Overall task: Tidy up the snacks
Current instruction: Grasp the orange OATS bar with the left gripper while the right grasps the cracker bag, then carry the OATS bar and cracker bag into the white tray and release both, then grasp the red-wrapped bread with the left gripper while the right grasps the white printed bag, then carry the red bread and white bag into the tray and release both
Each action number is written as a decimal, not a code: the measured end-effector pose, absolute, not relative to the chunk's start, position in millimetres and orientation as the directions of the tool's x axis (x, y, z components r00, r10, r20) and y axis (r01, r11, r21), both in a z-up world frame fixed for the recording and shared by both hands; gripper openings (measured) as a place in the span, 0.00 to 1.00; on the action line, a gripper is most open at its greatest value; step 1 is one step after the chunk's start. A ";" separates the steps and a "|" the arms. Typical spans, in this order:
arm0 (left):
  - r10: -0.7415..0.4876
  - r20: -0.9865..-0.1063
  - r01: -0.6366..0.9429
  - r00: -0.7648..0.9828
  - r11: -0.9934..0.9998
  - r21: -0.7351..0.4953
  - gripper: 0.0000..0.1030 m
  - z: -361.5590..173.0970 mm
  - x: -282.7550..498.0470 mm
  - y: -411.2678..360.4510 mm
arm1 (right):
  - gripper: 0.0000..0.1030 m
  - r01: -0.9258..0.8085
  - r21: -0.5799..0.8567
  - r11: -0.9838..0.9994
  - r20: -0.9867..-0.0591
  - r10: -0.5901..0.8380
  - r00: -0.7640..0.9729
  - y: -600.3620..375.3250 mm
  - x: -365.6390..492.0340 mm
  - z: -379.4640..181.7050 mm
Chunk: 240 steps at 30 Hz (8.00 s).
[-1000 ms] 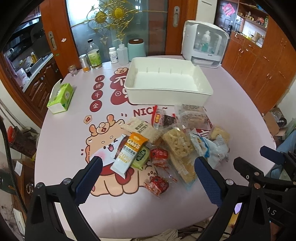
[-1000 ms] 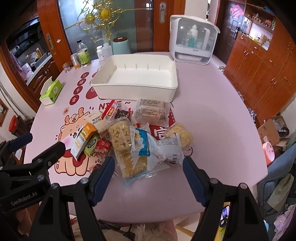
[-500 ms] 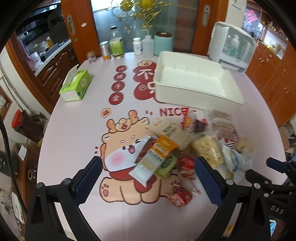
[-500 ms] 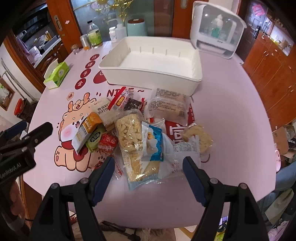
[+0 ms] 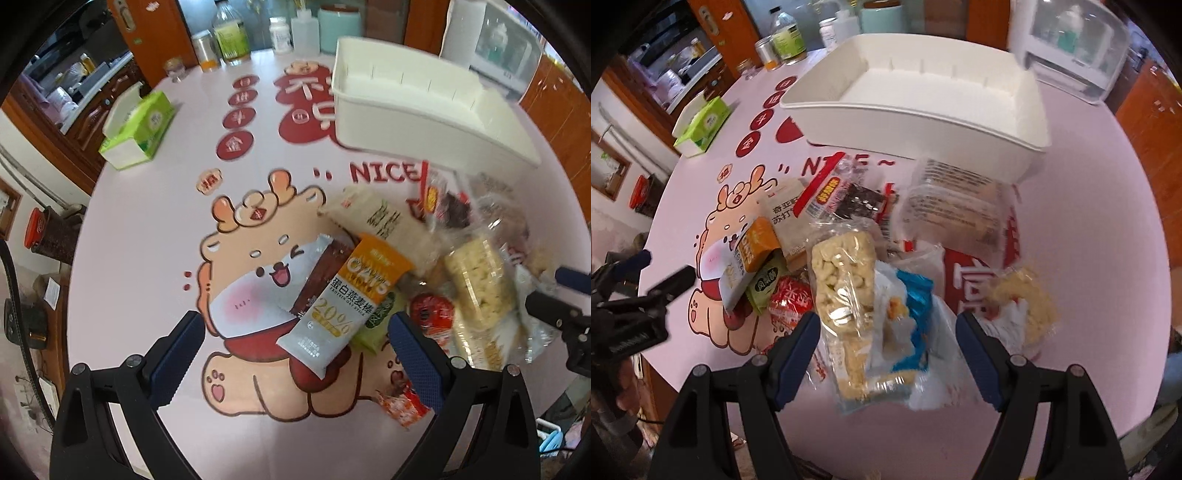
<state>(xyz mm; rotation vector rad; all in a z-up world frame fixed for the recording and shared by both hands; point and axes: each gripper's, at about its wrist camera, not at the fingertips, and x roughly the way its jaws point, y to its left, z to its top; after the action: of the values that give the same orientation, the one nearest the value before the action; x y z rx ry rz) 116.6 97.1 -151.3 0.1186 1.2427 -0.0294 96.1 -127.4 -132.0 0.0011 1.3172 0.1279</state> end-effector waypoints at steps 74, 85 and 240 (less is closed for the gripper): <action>-0.099 -0.732 0.238 0.674 0.967 0.089 0.37 26.5 203.0 -3.6 | 0.53 -0.033 0.015 0.999 -0.749 0.033 0.662 -172.7 174.1 44.4; -0.037 -0.760 0.189 0.649 0.975 0.113 0.37 -9.4 274.6 -38.2 | 0.53 0.032 0.098 0.995 -0.804 0.060 0.591 -204.2 250.5 5.4; -0.232 -0.786 0.348 0.573 0.937 -0.023 0.48 -1.4 291.5 -43.4 | 0.66 0.079 0.042 0.996 -0.742 -0.022 0.670 -229.0 208.6 40.9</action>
<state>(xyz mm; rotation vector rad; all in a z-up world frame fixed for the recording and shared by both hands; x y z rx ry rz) 291.5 -43.4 -1.4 0.1398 0.8984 -0.3413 208.6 -229.0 40.9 0.0728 0.8346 -0.0570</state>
